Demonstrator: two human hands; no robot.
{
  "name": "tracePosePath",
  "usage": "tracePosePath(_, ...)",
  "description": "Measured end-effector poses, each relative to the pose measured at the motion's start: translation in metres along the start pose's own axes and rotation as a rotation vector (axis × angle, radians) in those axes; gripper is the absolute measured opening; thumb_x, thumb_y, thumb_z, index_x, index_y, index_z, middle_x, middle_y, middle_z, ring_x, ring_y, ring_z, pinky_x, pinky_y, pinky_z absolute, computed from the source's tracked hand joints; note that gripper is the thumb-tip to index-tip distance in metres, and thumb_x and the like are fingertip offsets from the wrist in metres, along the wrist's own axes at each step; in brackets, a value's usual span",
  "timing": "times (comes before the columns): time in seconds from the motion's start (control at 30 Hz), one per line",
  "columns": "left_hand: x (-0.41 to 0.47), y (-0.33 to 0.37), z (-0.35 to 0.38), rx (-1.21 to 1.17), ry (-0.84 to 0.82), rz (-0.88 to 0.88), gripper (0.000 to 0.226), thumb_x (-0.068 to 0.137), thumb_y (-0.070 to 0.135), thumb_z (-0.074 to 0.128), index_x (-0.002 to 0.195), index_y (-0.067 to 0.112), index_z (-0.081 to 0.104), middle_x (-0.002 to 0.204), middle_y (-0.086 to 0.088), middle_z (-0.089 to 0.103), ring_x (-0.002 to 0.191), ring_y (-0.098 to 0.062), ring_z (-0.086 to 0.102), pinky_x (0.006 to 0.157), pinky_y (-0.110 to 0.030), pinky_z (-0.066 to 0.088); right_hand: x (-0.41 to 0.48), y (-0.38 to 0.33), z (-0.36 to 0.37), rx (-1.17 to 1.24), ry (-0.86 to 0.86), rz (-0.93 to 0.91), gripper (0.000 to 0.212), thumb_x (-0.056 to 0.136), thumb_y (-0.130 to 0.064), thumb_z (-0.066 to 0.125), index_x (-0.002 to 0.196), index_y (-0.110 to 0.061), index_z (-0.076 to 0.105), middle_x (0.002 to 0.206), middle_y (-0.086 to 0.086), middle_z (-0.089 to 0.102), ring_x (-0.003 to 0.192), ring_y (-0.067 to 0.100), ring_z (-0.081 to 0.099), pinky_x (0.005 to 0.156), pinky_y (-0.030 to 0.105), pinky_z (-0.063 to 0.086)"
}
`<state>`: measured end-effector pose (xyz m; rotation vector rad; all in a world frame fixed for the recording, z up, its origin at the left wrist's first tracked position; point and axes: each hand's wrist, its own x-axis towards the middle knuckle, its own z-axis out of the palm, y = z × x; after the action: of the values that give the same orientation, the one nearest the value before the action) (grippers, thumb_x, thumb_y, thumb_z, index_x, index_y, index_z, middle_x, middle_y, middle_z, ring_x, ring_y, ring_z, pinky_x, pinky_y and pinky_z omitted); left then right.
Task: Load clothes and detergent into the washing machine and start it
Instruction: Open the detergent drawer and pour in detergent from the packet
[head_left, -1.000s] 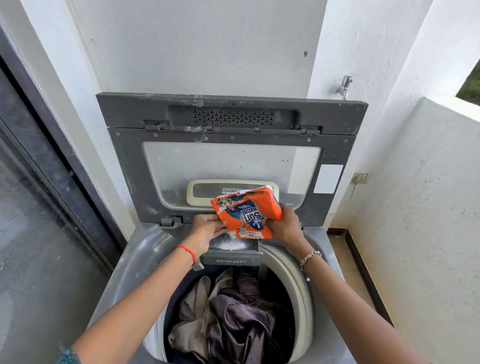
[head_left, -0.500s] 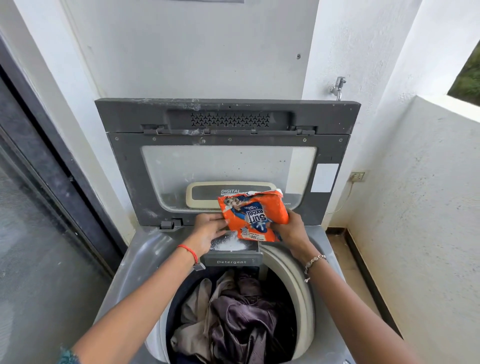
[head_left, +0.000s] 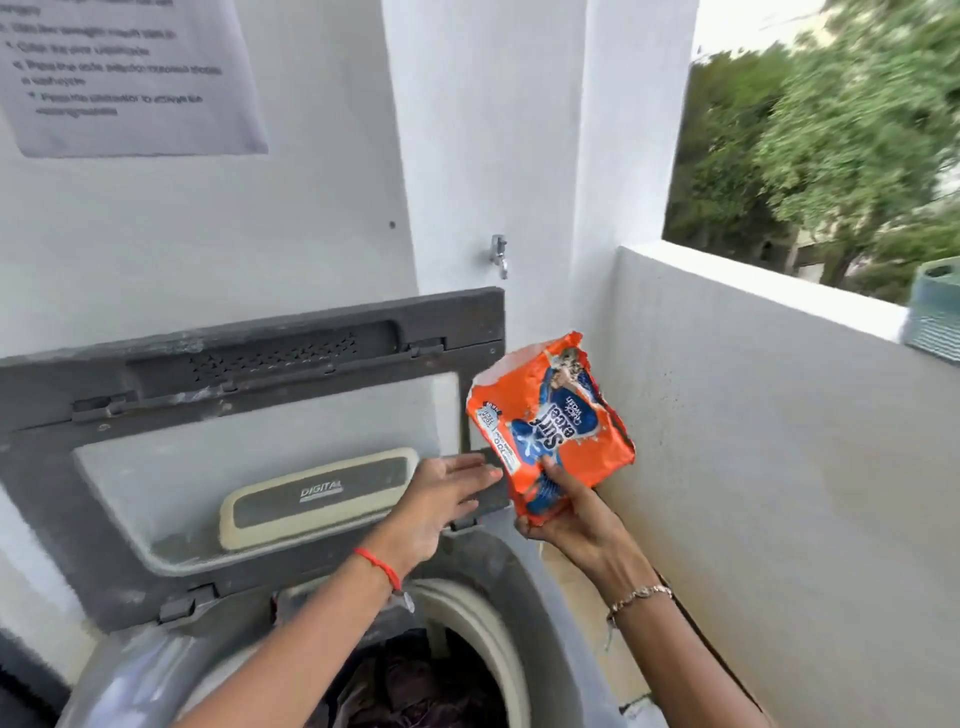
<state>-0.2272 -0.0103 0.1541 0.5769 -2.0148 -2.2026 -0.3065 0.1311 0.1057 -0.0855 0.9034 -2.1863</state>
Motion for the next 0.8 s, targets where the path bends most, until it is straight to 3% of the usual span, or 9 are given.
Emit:
tracePosePath(0.1, 0.015, 0.011, 0.067, 0.035, -0.137, 0.027, 0.027, 0.081, 0.009, 0.067, 0.107, 0.011, 0.062, 0.098, -0.004, 0.067, 0.091, -0.013, 0.062, 0.078, -0.031, 0.046, -0.014, -0.040, -0.014, 0.106, -0.009, -0.117, 0.077, 0.026, -0.024, 0.095, 0.093, -0.010, 0.059, 0.077, 0.008, 0.070, 0.061, 0.019, 0.065, 0.056, 0.033, 0.052)
tracePosePath(0.23, 0.037, 0.026, 0.157, 0.032, -0.200, 0.087, 0.018, 0.086, 0.002, 0.060, 0.101, 0.010, 0.061, 0.084, 0.000, 0.067, 0.062, -0.002, 0.066, 0.052, -0.020, 0.051, -0.038, -0.103, -0.043, 0.104, 0.032, -0.259, 0.063, 0.030, -0.032, 0.094, 0.086, -0.013, 0.071, 0.085, 0.009, 0.071, 0.072, 0.022, 0.067, 0.066, 0.039, 0.053)
tracePosePath(0.27, 0.043, 0.030, 0.179, 0.031, -0.202, 0.090, 0.016, 0.086, 0.002, 0.059, 0.100, 0.011, 0.061, 0.083, 0.000, 0.067, 0.063, -0.004, 0.066, 0.052, -0.021, 0.050, -0.046, -0.120, -0.051, 0.072, 0.069, -0.273, 0.059, 0.036, -0.033, 0.092, 0.087, -0.012, 0.071, 0.090, 0.011, 0.071, 0.077, 0.024, 0.068, 0.069, 0.042, 0.053)
tracePosePath(0.37, 0.065, 0.043, 0.241, 0.064, -0.216, 0.104, 0.018, 0.086, 0.008, 0.061, 0.105, 0.009, 0.063, 0.100, -0.008, 0.070, 0.089, -0.022, 0.066, 0.074, -0.036, 0.048, -0.072, -0.178, -0.083, -0.045, 0.206, -0.302, 0.037, 0.072, -0.028, 0.069, 0.103, -0.010, 0.059, 0.106, 0.016, 0.063, 0.097, 0.031, 0.060, 0.081, 0.050, 0.049)
tracePosePath(0.43, 0.080, 0.054, 0.283, 0.073, -0.238, 0.104, 0.025, 0.087, 0.009, 0.061, 0.111, 0.006, 0.060, 0.110, -0.014, 0.067, 0.098, -0.031, 0.064, 0.078, -0.042, 0.049, -0.088, -0.219, -0.107, -0.130, 0.273, -0.323, 0.031, 0.076, -0.027, 0.063, 0.103, -0.011, 0.058, 0.105, 0.017, 0.061, 0.100, 0.032, 0.058, 0.080, 0.049, 0.051)
tracePosePath(0.63, 0.124, 0.101, 0.404, 0.020, -0.364, 0.199, 0.024, 0.088, 0.001, 0.057, 0.111, 0.000, 0.055, 0.109, -0.016, 0.062, 0.095, -0.027, 0.058, 0.061, -0.030, 0.049, -0.125, -0.347, -0.171, -0.289, 0.557, -0.644, 0.015, 0.088, -0.006, 0.057, 0.103, -0.005, 0.055, 0.088, 0.012, 0.058, 0.074, 0.026, 0.058, 0.056, 0.029, 0.058)
tracePosePath(0.73, 0.136, 0.131, 0.453, -0.031, -0.446, 0.247, 0.015, 0.089, -0.005, 0.052, 0.103, 0.001, 0.054, 0.098, -0.013, 0.063, 0.073, -0.021, 0.063, 0.048, -0.024, 0.054, -0.140, -0.404, -0.186, -0.393, 0.728, -0.852, 0.033, 0.083, 0.004, 0.060, 0.113, 0.000, 0.049, 0.078, 0.011, 0.060, 0.054, 0.014, 0.060, 0.047, 0.022, 0.054)
tracePosePath(0.8, 0.141, 0.148, 0.481, -0.068, -0.519, 0.258, 0.011, 0.091, -0.007, 0.048, 0.093, 0.002, 0.053, 0.098, -0.015, 0.061, 0.059, -0.016, 0.066, 0.044, -0.020, 0.053, -0.144, -0.434, -0.195, -0.555, 0.840, -0.951, 0.034, 0.080, 0.004, 0.064, 0.111, -0.001, 0.051, 0.077, 0.010, 0.062, 0.052, 0.010, 0.059, 0.046, 0.020, 0.051)
